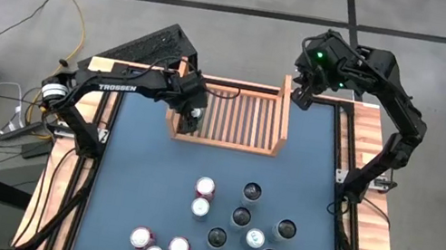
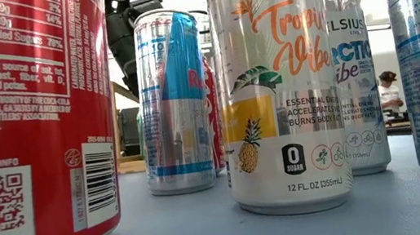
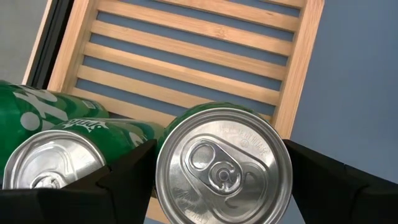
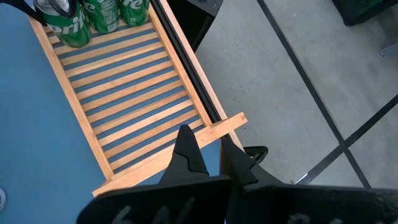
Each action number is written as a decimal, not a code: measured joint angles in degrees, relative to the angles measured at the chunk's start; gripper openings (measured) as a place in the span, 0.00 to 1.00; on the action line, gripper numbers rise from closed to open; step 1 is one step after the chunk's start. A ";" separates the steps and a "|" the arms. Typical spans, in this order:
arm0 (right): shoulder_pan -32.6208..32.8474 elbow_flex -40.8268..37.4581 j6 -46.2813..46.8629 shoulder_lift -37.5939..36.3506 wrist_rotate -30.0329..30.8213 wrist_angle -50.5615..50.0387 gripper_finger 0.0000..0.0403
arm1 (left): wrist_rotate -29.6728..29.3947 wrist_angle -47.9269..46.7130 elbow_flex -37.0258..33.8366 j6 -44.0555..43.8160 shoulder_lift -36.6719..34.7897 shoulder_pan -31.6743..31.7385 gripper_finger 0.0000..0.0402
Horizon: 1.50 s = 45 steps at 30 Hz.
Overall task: Place canned beverage on shelf
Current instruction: Put the middle green soda can aligned with the green soda on the shelf
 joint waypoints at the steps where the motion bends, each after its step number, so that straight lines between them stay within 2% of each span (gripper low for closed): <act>1: 0.00 0.00 0.00 0.00 0.00 0.00 0.00 | 0.03 -0.07 0.00 0.01 0.00 0.00 0.74; 29: 0.00 0.02 0.17 0.00 0.08 0.00 0.00 | 14.94 -3.67 -0.25 22.39 0.35 1.77 0.74; 40: 0.00 0.02 0.15 0.00 0.09 0.00 0.00 | 14.23 -3.98 -0.20 23.77 0.22 1.79 0.75; 45: 0.00 0.02 0.15 0.00 0.08 0.02 0.00 | 11.14 -3.99 -0.09 24.15 0.10 1.29 0.78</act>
